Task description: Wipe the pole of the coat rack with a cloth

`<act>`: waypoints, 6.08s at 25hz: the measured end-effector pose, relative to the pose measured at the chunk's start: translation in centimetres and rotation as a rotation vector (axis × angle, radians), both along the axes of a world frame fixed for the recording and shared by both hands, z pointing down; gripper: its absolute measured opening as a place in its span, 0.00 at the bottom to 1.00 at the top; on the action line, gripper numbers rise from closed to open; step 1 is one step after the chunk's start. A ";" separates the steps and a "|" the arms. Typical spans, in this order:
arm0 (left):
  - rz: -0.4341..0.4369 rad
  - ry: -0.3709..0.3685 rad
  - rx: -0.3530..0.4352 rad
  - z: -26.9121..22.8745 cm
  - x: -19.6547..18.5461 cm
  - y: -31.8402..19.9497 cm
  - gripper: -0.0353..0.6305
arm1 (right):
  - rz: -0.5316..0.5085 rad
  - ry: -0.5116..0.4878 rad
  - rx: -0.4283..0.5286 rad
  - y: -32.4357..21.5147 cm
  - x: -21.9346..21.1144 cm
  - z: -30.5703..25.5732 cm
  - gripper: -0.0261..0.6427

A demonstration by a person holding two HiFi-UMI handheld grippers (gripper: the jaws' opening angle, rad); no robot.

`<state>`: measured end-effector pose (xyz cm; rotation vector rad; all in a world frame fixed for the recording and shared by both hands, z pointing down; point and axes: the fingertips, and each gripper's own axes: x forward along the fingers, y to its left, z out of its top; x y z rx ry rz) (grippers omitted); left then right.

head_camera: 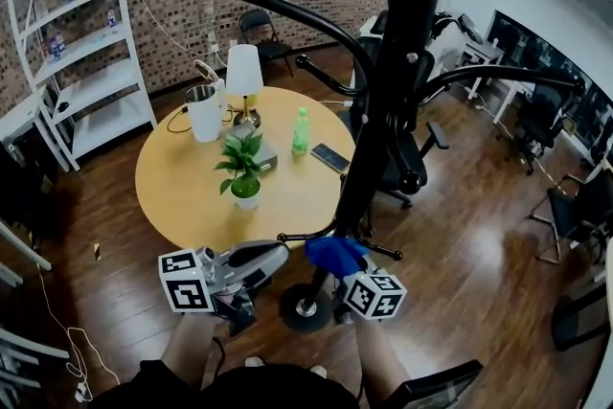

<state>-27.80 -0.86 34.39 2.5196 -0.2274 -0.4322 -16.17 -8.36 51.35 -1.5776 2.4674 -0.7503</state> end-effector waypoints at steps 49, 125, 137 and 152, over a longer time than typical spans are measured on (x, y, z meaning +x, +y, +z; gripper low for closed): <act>-0.014 -0.002 -0.003 0.1 0.0 -1.0 0.06 | 0.024 0.042 0.066 0.0 0.2 -1.4 0.08; 0.087 0.055 0.004 -0.8 1.9 2.0 0.06 | 0.037 0.123 0.279 0.2 0.3 -11.3 0.08; 0.044 0.006 -0.037 1.7 3.1 3.7 0.06 | 0.000 0.104 0.069 0.1 0.1 -1.8 0.08; -0.146 0.016 0.017 0.3 1.9 5.4 0.06 | -0.132 -0.017 0.586 0.8 0.0 -27.9 0.08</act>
